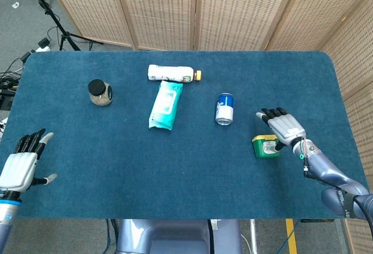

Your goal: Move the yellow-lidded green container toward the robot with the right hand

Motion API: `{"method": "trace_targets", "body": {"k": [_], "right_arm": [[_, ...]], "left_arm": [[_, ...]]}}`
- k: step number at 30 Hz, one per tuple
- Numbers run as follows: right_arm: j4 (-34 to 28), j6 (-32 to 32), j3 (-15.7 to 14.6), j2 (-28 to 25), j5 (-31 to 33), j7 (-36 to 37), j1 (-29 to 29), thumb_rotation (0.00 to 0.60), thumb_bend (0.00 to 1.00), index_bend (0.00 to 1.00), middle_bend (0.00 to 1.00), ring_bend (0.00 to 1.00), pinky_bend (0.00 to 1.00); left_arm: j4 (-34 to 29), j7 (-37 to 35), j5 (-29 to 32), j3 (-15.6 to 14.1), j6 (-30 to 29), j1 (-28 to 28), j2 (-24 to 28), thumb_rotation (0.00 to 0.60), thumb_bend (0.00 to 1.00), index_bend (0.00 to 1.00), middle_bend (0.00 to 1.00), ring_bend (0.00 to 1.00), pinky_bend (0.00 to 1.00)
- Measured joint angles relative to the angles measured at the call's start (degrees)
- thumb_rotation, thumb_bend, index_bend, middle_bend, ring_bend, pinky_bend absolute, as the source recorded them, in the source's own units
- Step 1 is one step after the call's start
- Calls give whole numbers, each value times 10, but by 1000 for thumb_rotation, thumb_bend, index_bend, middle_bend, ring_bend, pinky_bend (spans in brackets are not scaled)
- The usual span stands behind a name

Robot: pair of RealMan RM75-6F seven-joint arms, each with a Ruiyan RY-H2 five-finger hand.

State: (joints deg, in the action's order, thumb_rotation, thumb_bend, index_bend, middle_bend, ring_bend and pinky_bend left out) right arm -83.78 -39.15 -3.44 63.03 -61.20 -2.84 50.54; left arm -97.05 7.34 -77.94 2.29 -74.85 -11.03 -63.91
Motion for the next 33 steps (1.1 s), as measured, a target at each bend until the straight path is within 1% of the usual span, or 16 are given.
{"method": "trace_targets", "body": {"k": [5,9,11,14,17,22,25,29,33], "right_arm": [[25,-44,16,14,-69,51,-29,600,182,0,0,0,0],[13,-80,19,-3,-128,79,-52,600,169,0,0,0,0],[-4,-91,13,-20,-148,79,-64,600,156,0,0,0,0],[-25,-99,-3,-39,-172,70,-86,600,154,0,0,0,0],[-20,-116,-12,-33,-190,64,-103,600,135,0,0,0,0],[28,-141,-17,2,-212,64,-125,600,127,0,0,0,0],[67,-147,-18,28,-221,73,-134,600,108,0,0,0,0],[127,-154,-15,63,-230,87,-142,600,110,0,1,0,0],[169,-156,-12,91,-239,120,-147,600,138,22,43,0,0]], "left_arm": [[1,-1,2,1,0,0,0,600,0,0,0,0,0],[1,0,2,0,2,-1,0,600,0,0,0,0,0],[0,0,0,0,1,0,1,600,0,0,0,0,0],[-2,0,-3,-1,-2,1,2,600,0,0,0,0,0],[-2,-1,-5,-2,-4,2,2,600,0,0,0,0,0],[-3,-3,-7,-2,-3,2,3,600,0,0,0,0,0],[-3,-5,-7,-2,-4,2,3,600,0,0,0,0,0],[-2,-6,-4,-1,-3,2,4,600,0,0,0,0,0],[-1,-6,-4,-1,-2,2,4,600,0,0,0,0,0]]}}
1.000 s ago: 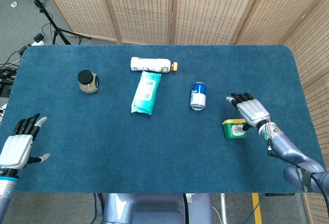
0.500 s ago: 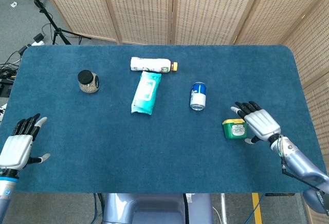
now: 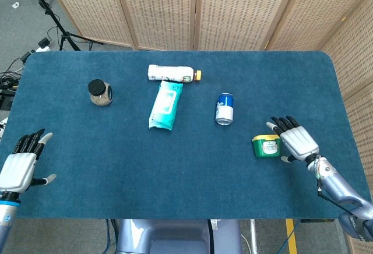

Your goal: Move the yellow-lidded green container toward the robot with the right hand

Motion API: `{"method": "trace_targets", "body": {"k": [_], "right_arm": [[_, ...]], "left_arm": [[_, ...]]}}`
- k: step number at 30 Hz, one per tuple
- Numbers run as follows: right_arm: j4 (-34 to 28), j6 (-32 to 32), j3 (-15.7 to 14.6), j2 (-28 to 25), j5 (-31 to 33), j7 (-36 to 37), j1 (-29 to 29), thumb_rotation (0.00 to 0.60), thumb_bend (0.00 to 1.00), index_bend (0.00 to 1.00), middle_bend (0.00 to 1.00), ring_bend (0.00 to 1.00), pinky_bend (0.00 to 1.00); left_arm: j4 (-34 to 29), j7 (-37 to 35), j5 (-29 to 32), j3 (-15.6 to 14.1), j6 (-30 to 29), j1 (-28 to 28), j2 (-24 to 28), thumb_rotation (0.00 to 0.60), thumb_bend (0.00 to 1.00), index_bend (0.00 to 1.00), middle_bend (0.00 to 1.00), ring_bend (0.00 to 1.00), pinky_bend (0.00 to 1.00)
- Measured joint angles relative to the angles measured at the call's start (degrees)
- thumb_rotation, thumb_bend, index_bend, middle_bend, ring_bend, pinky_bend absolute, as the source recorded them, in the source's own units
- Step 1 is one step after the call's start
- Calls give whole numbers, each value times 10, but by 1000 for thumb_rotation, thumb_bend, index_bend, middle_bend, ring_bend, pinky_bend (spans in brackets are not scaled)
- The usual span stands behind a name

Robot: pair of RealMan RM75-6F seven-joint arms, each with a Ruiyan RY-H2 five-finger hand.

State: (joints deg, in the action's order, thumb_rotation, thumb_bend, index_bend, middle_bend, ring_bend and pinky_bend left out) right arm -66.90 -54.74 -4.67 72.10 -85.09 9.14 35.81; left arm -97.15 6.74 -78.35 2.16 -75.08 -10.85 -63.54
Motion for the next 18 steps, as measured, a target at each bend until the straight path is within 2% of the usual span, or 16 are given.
{"method": "trace_targets", "body": {"k": [5,8,12,14,18], "right_arm": [[29,3,0,22,-16,43,-2,600,156,97,93,0,0],[36,5,-1,30,-25,57,-2,600,170,165,156,17,0],[52,1,1,43,-31,64,-2,600,234,264,276,129,40],[63,-3,4,51,-32,67,-3,600,302,312,339,192,88],[91,-14,9,69,-35,78,-6,600,551,396,429,282,175]], "left_arm": [[1,1,2,0,3,-1,-1,600,0,0,0,0,0],[2,2,3,0,3,-1,-1,600,0,0,0,0,0],[2,2,5,1,4,-1,-2,600,0,0,0,0,0],[2,2,5,1,4,-1,-2,600,0,0,0,0,0],[3,1,6,1,5,-1,-2,600,0,0,0,0,0]]}}
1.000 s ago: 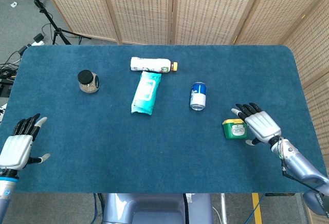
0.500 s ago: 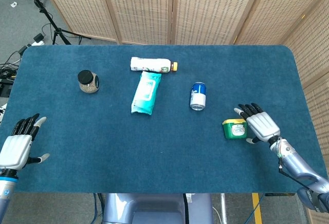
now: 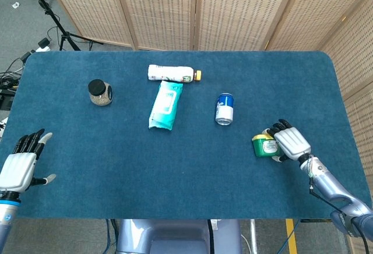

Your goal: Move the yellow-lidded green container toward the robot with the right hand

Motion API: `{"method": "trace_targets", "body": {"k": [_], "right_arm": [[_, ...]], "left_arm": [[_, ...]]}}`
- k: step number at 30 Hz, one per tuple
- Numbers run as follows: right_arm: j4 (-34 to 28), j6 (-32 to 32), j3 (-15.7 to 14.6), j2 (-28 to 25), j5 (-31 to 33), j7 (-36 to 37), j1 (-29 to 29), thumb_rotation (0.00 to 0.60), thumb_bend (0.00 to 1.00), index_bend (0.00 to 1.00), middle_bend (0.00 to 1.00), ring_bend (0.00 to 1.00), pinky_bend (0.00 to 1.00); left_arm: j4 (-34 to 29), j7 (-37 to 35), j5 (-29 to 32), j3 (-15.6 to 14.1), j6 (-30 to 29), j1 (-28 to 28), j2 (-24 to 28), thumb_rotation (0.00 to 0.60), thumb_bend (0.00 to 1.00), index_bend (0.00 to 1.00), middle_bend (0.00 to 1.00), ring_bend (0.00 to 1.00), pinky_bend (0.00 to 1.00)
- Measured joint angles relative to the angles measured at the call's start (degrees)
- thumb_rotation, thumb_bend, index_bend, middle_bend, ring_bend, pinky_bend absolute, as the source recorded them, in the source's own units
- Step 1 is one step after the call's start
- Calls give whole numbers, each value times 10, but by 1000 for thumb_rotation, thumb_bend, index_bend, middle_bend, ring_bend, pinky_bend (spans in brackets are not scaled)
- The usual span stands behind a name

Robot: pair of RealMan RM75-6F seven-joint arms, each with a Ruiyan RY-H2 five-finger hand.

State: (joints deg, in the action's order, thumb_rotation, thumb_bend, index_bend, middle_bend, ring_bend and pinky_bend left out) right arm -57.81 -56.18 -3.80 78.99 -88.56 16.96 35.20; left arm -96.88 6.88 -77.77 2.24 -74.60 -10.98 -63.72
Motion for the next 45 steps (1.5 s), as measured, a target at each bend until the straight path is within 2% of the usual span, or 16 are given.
{"method": "trace_targets", "body": {"k": [4,9,13,16,19,23,26,30,36,38,39,40,41,42,43,45], "right_arm": [[25,-19,2,15,-7,26,-5,600,736,408,438,297,185],[30,-36,-1,14,-23,73,-8,600,861,435,459,304,185],[-7,-25,-8,-16,-31,104,0,600,938,450,457,304,185],[-62,-2,-12,-58,-34,122,13,600,982,474,470,304,185],[-133,39,-17,-114,-36,133,35,600,1000,488,479,304,185],[-226,129,-22,-191,-28,127,74,600,1000,513,504,304,185],[-273,198,-24,-228,-11,110,102,600,1000,516,507,304,185],[-310,289,-27,-254,20,89,135,600,1000,519,512,304,185],[-328,423,-31,-265,76,68,188,600,1000,523,514,304,185],[-327,463,-32,-264,97,62,207,600,1000,518,456,288,185],[-325,477,-33,-263,107,60,215,600,1000,484,357,224,185],[-322,487,-34,-262,117,57,222,600,993,401,213,132,170],[-317,496,-35,-259,129,55,230,600,967,310,128,73,145],[-313,501,-36,-256,137,53,234,600,916,166,37,13,93],[-309,504,-38,-254,144,51,237,600,850,56,0,0,39],[-300,511,-44,-247,158,47,241,600,764,0,0,0,1]], "left_arm": [[0,0,1,0,0,0,0,600,0,0,0,0,0],[0,2,0,0,0,0,-1,600,0,0,0,0,0],[-1,3,0,-1,0,0,-1,600,0,0,0,0,0],[-1,4,-1,-1,1,0,-1,600,0,0,0,0,0],[-1,5,-1,-2,1,0,-2,600,0,0,0,0,0],[-2,7,-2,-2,2,-1,-2,600,0,0,0,0,0],[-2,8,-1,-3,2,-1,-2,600,0,0,0,0,0],[-2,8,0,-3,3,-1,-2,600,0,0,0,0,0],[-3,9,3,-2,4,-1,-1,600,0,0,0,0,0],[-2,9,4,-2,5,-1,-1,600,0,0,0,0,0],[-2,9,5,-2,6,-2,-1,600,0,0,0,0,0],[-2,9,5,-2,6,-2,-1,600,0,0,0,0,0],[-2,9,5,-2,6,-2,-1,600,0,0,0,0,0],[-2,9,5,-1,6,-2,-1,600,0,0,0,0,0],[-2,9,5,-1,6,-2,-1,600,0,0,0,0,0],[-3,8,4,-2,6,-2,-1,600,0,0,0,0,0]]}}
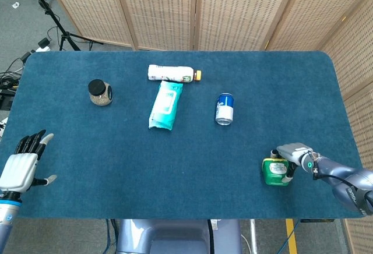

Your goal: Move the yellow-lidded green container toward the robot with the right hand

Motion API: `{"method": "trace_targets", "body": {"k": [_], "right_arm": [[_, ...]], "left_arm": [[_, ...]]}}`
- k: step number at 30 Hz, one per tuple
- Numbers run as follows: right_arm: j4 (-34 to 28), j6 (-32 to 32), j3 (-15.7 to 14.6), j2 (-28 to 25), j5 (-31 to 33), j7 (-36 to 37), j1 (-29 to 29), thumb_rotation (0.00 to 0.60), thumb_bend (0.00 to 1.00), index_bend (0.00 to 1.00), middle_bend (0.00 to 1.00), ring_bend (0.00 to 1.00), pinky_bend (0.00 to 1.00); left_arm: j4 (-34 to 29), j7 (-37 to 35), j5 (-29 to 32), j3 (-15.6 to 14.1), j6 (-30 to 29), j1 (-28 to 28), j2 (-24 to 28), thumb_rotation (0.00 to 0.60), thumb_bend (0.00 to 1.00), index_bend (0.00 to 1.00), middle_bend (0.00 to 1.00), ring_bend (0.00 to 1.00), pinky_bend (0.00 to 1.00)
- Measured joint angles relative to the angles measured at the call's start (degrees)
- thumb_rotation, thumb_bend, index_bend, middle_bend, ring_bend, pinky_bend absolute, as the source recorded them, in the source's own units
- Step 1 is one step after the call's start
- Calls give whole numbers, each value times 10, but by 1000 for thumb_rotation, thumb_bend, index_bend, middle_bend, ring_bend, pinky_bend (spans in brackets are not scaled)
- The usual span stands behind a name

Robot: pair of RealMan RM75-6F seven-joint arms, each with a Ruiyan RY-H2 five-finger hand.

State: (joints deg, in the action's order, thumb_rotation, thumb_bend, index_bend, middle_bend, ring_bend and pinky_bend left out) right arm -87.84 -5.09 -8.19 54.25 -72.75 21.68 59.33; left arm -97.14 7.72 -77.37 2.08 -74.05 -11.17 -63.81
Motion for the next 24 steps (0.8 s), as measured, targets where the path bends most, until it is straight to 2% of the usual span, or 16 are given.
{"method": "trace_targets", "body": {"k": [5,12,16,18,20,22,24], "right_arm": [[11,-35,-6,7,23,-9,-4,600,690,0,0,0,0],[6,-91,-16,8,81,-38,-8,600,520,0,0,0,0],[1,-129,-17,11,108,-53,-14,600,493,0,0,0,0],[-2,-155,-16,14,118,-62,-20,600,445,0,0,0,0],[-8,-182,-14,15,125,-71,-28,600,347,0,0,0,0],[-15,-206,-10,15,126,-77,-36,600,127,0,0,0,0],[-27,-239,-5,12,122,-82,-48,600,13,0,0,0,0]], "left_arm": [[-1,-1,-1,0,-1,0,1,600,0,0,0,0,0],[-1,-3,-2,-1,-1,1,1,600,0,0,0,0,0],[-1,-4,-2,0,-2,1,1,600,0,0,0,0,0],[-1,-4,-2,0,-2,1,1,600,0,0,0,0,0],[0,-3,-2,-1,-1,1,1,600,0,0,0,0,0],[0,-4,-3,-1,-1,1,1,600,0,0,0,0,0],[-1,-4,-4,-1,-2,1,1,600,0,0,0,0,0]]}}
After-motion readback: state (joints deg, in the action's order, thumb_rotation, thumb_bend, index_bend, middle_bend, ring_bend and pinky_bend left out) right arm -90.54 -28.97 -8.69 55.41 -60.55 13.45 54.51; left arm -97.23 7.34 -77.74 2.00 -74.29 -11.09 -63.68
